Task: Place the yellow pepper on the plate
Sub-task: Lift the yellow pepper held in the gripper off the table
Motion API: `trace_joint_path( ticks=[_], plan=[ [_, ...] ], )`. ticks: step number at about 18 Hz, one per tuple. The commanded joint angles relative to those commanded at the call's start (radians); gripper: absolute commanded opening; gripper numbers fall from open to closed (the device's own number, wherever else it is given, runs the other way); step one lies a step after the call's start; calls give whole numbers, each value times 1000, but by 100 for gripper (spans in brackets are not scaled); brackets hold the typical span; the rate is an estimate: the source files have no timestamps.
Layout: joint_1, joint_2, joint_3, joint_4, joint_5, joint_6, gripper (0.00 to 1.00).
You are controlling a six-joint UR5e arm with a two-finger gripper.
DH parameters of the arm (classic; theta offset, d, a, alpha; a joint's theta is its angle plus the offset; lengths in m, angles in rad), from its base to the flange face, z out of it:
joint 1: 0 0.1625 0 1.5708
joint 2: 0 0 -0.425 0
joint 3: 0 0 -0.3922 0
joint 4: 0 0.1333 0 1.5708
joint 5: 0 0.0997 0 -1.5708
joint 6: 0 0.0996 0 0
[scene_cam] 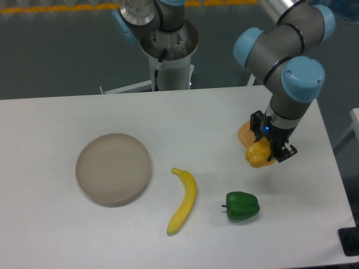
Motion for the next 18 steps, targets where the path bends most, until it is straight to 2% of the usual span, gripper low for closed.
trace_joint_path(
  ticks=[15,18],
  plan=[
    [-8,-8,2,-2,0,-37,27],
    [-40,2,0,-3,-11,-46,26]
  ],
)
